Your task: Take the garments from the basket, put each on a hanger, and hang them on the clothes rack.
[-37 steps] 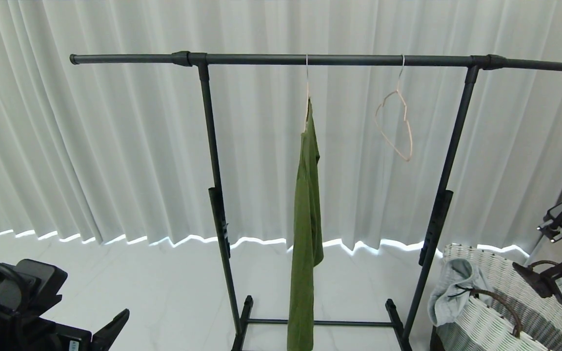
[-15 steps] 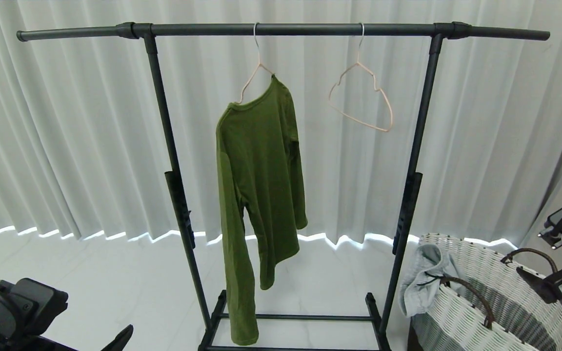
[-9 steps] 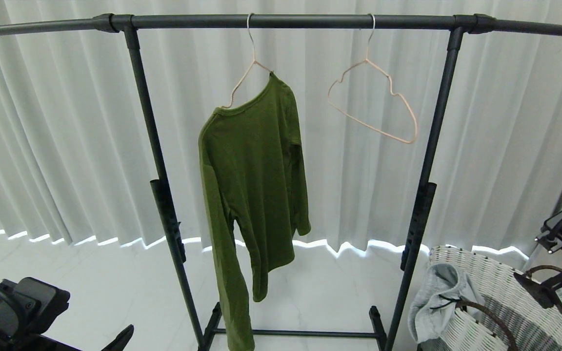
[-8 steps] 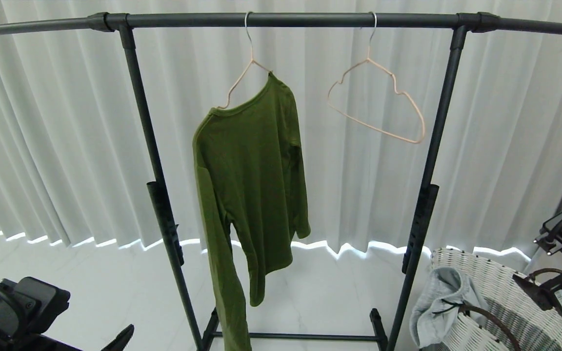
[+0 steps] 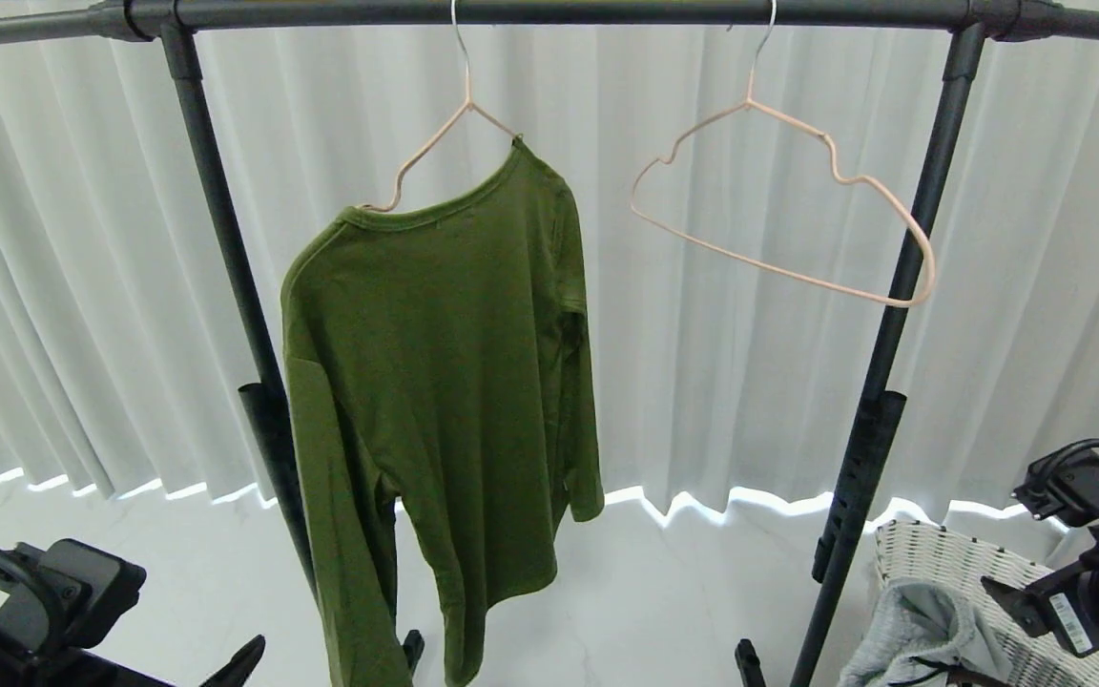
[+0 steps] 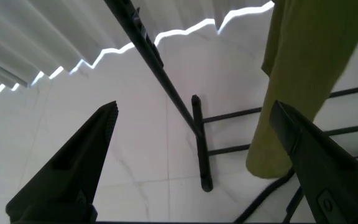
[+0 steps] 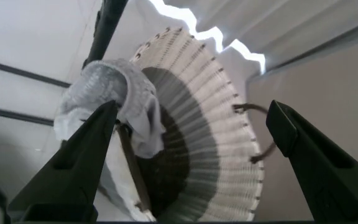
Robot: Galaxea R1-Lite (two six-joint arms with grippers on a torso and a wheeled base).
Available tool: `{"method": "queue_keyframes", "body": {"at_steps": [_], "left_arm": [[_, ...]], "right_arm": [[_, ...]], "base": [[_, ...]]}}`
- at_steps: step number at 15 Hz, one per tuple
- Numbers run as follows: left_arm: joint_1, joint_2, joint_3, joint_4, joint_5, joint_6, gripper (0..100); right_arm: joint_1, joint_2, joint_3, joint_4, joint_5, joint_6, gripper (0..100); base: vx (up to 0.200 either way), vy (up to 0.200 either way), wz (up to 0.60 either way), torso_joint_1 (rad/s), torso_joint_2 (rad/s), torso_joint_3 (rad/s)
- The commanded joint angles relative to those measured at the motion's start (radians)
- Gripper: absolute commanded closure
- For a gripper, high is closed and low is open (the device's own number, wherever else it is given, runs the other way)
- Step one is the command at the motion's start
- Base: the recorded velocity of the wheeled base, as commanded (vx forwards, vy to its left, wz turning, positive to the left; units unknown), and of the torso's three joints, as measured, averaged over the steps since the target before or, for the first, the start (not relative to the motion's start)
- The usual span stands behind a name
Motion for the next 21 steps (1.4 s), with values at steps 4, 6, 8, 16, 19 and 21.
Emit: {"method": "queue_keyframes", "body": {"at_steps": [4, 6, 8, 16, 19, 21], "left_arm": [[0.0, -0.009, 0.003, 0.0, 0.002, 0.0, 0], [0.0, -0.004, 0.002, 0.0, 0.0, 0.001, 0], [-0.004, -0.001, 0.005, 0.0, 0.002, 0.001, 0], [-0.012, -0.007, 0.017, 0.0, 0.002, 0.038, 0], [-0.012, -0.003, 0.025, 0.0, 0.002, 0.044, 0], [-0.012, -0.003, 0.038, 0.0, 0.002, 0.044, 0]], "right_arm": [[-0.032, 0.381, 0.0, -0.159, 0.001, 0.167, 0], [-0.046, 0.508, 0.003, -0.278, 0.003, 0.19, 0], [-0.061, 0.566, -0.007, -0.294, 0.004, 0.187, 0], [-0.116, 0.634, -0.066, -0.303, -0.003, 0.178, 100], [-0.05, 0.514, -0.066, -0.297, -0.003, 0.179, 100], [-0.004, 0.438, -0.072, -0.275, -0.025, 0.176, 100]], "base": [[0.0, 0.0, 0.0, 0.0, 0.0, 0.0], [0.0, 0.0, 0.0, 0.0, 0.0, 0.0], [0.0, 0.0, 0.0, 0.0, 0.0, 0.0], [0.0, 0.0, 0.0, 0.0, 0.0, 0.0], [0.0, 0.0, 0.0, 0.0, 0.0, 0.0], [0.0, 0.0, 0.0, 0.0, 0.0, 0.0]]}}
